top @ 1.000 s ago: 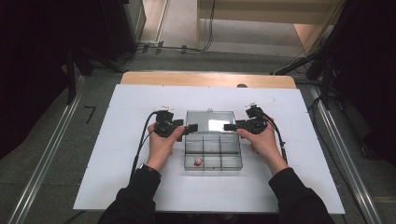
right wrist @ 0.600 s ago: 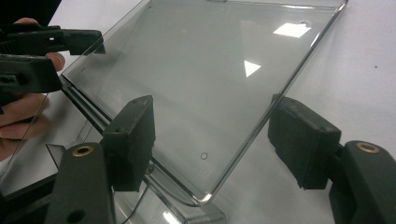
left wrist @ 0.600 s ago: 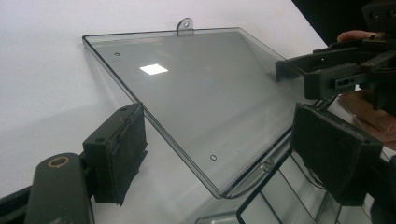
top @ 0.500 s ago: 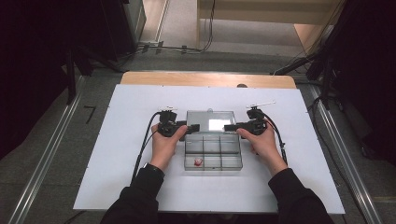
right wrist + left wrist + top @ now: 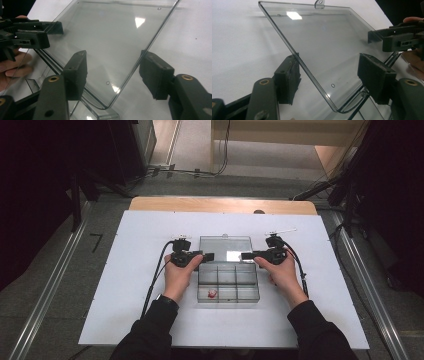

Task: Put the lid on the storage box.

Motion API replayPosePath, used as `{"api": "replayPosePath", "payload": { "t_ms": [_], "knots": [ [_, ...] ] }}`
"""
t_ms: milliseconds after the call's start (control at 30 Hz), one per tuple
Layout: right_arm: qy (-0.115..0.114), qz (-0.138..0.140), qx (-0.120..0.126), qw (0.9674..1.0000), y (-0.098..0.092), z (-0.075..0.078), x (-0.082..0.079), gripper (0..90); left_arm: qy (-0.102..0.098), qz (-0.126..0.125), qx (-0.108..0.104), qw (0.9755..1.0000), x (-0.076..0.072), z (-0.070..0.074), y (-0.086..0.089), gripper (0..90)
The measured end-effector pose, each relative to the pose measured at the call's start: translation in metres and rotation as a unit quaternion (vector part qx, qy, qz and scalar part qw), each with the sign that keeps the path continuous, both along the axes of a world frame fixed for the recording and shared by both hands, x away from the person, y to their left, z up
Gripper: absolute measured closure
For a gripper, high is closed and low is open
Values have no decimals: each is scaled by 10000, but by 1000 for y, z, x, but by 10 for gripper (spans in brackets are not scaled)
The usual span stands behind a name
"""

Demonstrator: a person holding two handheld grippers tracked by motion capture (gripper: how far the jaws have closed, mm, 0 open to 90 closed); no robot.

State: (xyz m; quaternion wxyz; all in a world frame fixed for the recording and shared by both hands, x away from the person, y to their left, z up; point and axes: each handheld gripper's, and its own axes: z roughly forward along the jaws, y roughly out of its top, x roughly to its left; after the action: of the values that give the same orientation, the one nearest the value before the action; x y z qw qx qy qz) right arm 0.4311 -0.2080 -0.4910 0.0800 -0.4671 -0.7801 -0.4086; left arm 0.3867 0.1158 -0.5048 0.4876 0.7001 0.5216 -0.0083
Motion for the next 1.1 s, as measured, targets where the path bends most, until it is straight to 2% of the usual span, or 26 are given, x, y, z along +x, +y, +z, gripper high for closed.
{"api": "replayPosePath", "payload": {
  "t_ms": [333,633,867,1000,1100],
  "knots": [
    [-369,90,25,9993,0,6,-5,486,-276,-33,30,9996,-4,7,2,490],
    [-612,43,164,9980,-5,14,-10,616,-587,-23,5,9983,-9,15,6,611],
    [-967,120,190,9951,-9,21,-19,692,-850,-181,-6,9962,-15,20,11,695],
    [-1218,201,107,9923,-10,23,-24,697,-909,-280,-13,9955,-17,22,13,718],
    [-1351,226,83,9905,-10,23,-27,699,-904,-266,-5,9955,-17,23,12,703]
  ]
}}
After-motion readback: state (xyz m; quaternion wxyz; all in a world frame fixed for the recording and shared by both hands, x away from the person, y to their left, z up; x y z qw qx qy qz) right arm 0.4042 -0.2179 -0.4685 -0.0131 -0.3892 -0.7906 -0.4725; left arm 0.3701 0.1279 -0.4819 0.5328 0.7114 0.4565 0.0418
